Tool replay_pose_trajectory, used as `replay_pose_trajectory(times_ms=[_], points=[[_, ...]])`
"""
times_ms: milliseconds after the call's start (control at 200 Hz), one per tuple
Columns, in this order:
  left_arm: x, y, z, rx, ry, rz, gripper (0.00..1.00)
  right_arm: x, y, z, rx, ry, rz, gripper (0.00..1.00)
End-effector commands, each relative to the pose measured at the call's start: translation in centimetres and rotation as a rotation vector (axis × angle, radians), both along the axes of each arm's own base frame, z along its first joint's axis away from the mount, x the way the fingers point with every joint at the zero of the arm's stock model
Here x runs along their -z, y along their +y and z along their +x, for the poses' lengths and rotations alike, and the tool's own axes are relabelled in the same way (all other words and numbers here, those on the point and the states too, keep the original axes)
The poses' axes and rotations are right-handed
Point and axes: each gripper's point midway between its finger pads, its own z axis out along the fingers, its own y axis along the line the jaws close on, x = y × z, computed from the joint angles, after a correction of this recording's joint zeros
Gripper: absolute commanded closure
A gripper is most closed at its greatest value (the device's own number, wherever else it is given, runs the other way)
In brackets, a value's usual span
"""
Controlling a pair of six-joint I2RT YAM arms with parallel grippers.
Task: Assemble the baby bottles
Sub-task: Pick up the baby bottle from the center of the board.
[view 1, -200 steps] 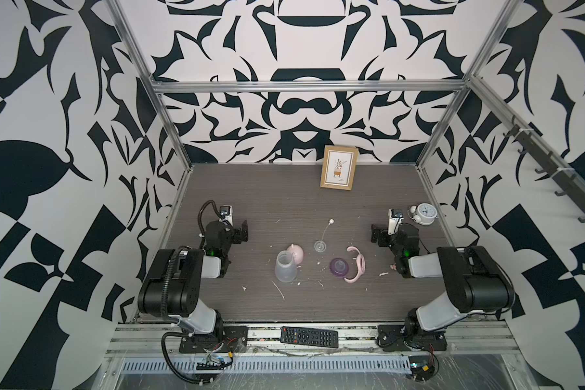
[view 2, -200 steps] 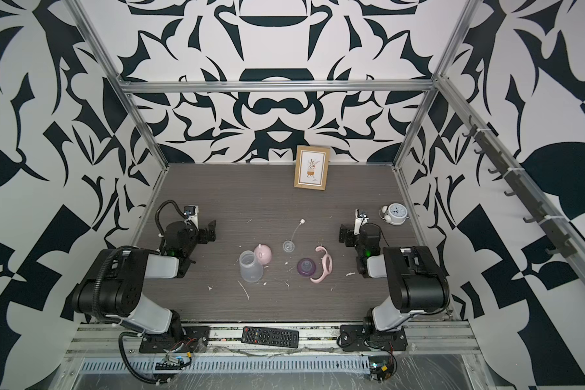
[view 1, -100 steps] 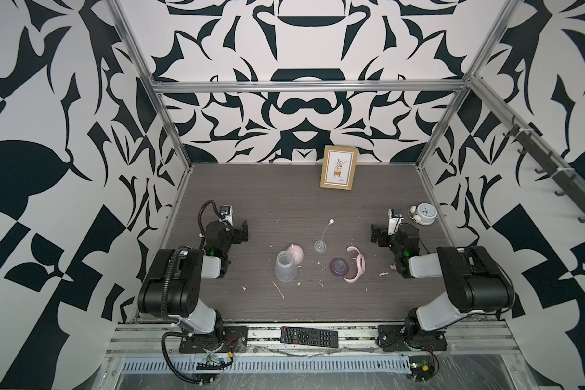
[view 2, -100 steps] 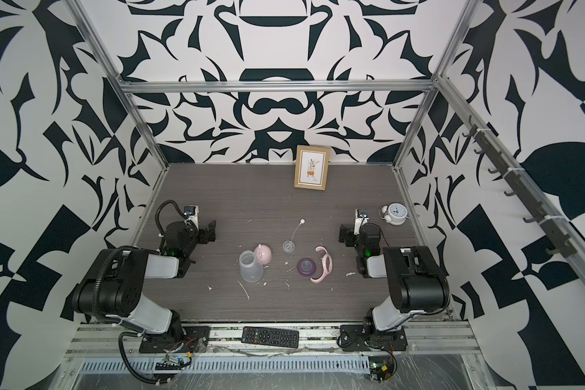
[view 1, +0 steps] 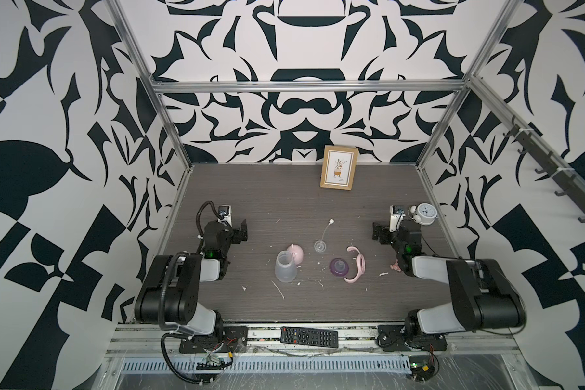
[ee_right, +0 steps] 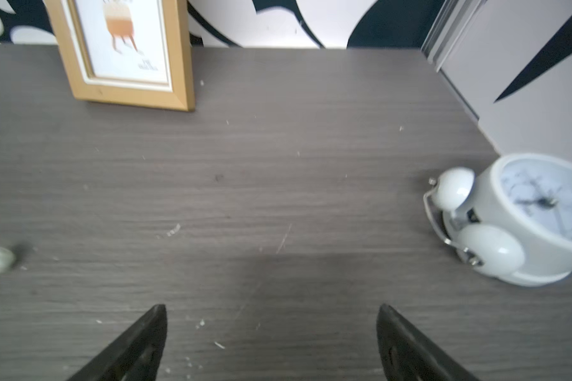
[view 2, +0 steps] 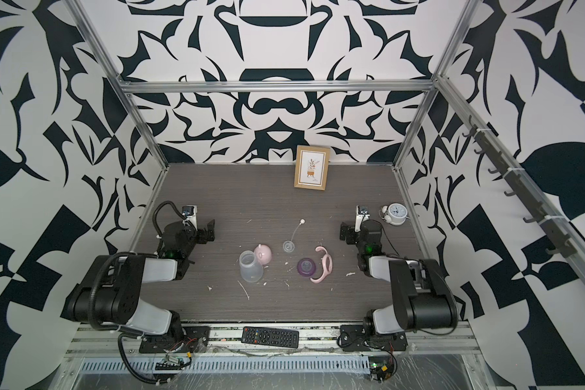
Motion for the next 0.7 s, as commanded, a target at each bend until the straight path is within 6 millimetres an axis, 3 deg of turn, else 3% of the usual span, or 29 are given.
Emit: replay_pose_trajectory(times_ms=[0,105,170,315,420,560,695], points=[[-3.9,0.6,-0.6,-0.039,-0.055,-0.021,0.01,-6.2,3.2,0.6,-0.099,-0.076,0.03,0.0],[-7.2,0.3,-1.4,-0.046,-0.051,-0.074,0.0,-8.8,9.6,-0.9,-0.29,-0.065,-0.003,0.0],[-8.6,-0.3,-2.0,-0.022,-0.037,-0.105,0.01,-9.4,14.1,-2.7,-0.435,-0.034,-0.017,0.0],[-10.1,-0.9,-3.5,0.005,0.026,-0.12,0.01,-9.7,23.9,-9.3,-0.785,0.038,-0.003,0.0],[-11.3,-1.3,-4.8,0.019,0.03,-0.134,0.01,-9.0,29.0,-15.0,-0.991,0.084,-0.011,0.01],[-12.7,-1.7,-5.8,0.028,0.026,-0.181,0.01,-7.8,32.2,-20.3,-1.154,0.141,-0.015,0.0],[-13.3,-1.6,-6.5,0.022,0.049,-0.188,0.01,-7.7,33.3,-21.5,-1.196,0.142,0.034,0.01]])
